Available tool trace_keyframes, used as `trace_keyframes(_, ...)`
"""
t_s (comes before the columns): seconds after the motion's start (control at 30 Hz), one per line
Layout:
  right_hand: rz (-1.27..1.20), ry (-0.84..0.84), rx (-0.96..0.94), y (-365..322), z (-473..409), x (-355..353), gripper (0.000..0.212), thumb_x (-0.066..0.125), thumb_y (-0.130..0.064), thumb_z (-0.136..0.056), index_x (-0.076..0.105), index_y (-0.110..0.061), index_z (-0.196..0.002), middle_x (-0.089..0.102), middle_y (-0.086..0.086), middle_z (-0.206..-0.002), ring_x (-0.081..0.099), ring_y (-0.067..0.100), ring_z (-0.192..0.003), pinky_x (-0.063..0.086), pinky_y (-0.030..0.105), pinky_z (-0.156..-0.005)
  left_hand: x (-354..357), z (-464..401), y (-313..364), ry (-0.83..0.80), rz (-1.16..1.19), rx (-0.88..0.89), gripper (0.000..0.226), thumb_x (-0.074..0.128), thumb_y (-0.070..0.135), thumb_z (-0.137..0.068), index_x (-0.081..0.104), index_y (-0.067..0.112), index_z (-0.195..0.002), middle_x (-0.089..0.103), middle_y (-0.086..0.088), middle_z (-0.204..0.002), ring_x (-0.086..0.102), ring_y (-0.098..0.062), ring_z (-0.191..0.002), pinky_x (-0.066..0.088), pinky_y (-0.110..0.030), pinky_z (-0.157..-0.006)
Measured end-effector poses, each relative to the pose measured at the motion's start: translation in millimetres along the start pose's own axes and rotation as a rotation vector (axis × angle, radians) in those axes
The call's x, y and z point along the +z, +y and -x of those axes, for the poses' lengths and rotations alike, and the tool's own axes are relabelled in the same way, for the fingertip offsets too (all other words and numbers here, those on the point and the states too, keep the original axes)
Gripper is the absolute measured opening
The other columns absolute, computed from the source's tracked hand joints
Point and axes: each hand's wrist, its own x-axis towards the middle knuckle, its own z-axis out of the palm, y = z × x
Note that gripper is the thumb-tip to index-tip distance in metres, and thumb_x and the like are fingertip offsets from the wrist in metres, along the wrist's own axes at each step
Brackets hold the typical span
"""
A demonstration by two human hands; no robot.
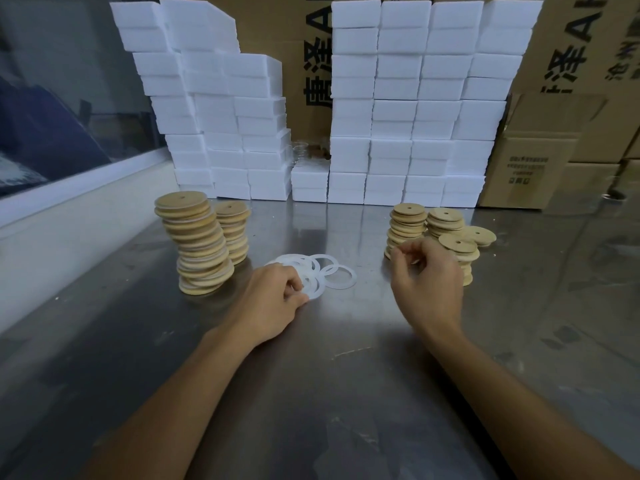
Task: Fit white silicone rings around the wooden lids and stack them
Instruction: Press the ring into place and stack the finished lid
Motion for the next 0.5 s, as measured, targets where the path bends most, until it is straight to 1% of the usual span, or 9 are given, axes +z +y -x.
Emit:
trace_keyframes(0.07, 0.151, 0.09, -0.02, 3.1, -4.9, -4.0, 0.011, 0.064, -0.021, -0.087, 0.068, -0.015, -0.096, 0.065, 0.002, -0.099, 0.053, 0.027, -0.102, 0.041, 0.039, -0.086, 0.4, 0.6, 0.5, 0.008, -0.004, -0.008, 0.013, 0.075, 0.024, -0.082, 0.063, 0.024, -0.079, 0.06, 0.009, -0.073, 0.055, -0.007, -0.072, 0.042, -0.025, -0.067)
trace_keyframes(0.13, 0.284, 0.129, 0.029, 6.3, -7.5, -7.8, 0.02, 0.063, -0.021, -0.086, 0.064, -0.016, -0.105, 0.056, 0.006, -0.117, 0.043, 0.03, -0.116, 0.031, 0.041, -0.093, 1.2, 0.8, 0.1, 0.009, -0.007, -0.008, 0.012, 0.074, 0.025, -0.083, 0.067, 0.022, -0.075, 0.059, 0.01, -0.071, 0.055, -0.006, -0.07, 0.042, -0.026, -0.066)
trace_keyframes(0.23, 0.426, 0.045, 0.116, 14.6, -9.2, -12.1, 0.038, 0.063, -0.023, -0.084, 0.054, -0.016, -0.12, 0.038, 0.009, -0.143, 0.026, 0.031, -0.138, 0.023, 0.047, -0.106, 1.5, 0.0, -1.3, 0.019, -0.028, 0.0, 0.011, 0.072, 0.023, -0.085, 0.07, 0.02, -0.075, 0.061, 0.01, -0.072, 0.056, -0.008, -0.07, 0.042, -0.027, -0.066)
trace_keyframes(0.3, 0.495, -0.048, 0.183, 20.3, -10.3, -13.2, 0.049, 0.063, -0.025, -0.084, 0.046, -0.014, -0.128, 0.024, 0.012, -0.155, 0.012, 0.031, -0.147, 0.019, 0.05, -0.112, 1.7, -0.8, -1.8, 0.028, -0.051, 0.013, 0.01, 0.069, 0.021, -0.088, 0.072, 0.017, -0.079, 0.063, 0.007, -0.077, 0.056, -0.012, -0.074, 0.042, -0.027, -0.068)
trace_keyframes(0.33, 0.518, -0.091, 0.222, 22.6, -10.9, -13.2, 0.053, 0.063, -0.027, -0.084, 0.043, -0.013, -0.132, 0.019, 0.013, -0.159, 0.008, 0.031, -0.149, 0.018, 0.052, -0.113, 2.2, -1.2, -2.1, 0.03, -0.058, 0.019, 0.011, 0.067, 0.02, -0.089, 0.073, 0.016, -0.08, 0.065, 0.005, -0.08, 0.056, -0.013, -0.076, 0.043, -0.028, -0.069)
trace_keyframes(0.4, 0.541, -0.144, 0.278, 26.0, -11.7, -11.8, 0.056, 0.063, -0.03, -0.085, 0.041, -0.013, -0.134, 0.012, 0.012, -0.162, 0.01, 0.032, -0.149, 0.019, 0.054, -0.112, 3.1, -1.6, -2.9, 0.031, -0.069, 0.03, 0.013, 0.064, 0.019, -0.09, 0.071, 0.015, -0.081, 0.067, 0.003, -0.083, 0.057, -0.012, -0.077, 0.046, -0.03, -0.07)
trace_keyframes(0.43, 0.545, -0.149, 0.289, 27.0, -12.0, -11.3, 0.057, 0.063, -0.032, -0.085, 0.041, -0.013, -0.133, 0.012, 0.011, -0.162, 0.014, 0.033, -0.147, 0.021, 0.054, -0.11, 3.4, -1.5, -3.1, 0.029, -0.074, 0.033, 0.014, 0.063, 0.019, -0.091, 0.071, 0.015, -0.081, 0.067, 0.002, -0.084, 0.057, -0.011, -0.076, 0.047, -0.03, -0.07)
trace_keyframes(0.5, 0.553, -0.12, 0.282, 28.6, -13.0, -11.0, 0.057, 0.064, -0.033, -0.083, 0.041, -0.014, -0.132, 0.019, 0.01, -0.158, 0.021, 0.034, -0.141, 0.025, 0.053, -0.106, 4.0, -1.7, -4.3, 0.031, -0.074, 0.032, 0.014, 0.063, 0.019, -0.091, 0.07, 0.015, -0.08, 0.066, 0.002, -0.083, 0.057, -0.01, -0.076, 0.047, -0.029, -0.069)
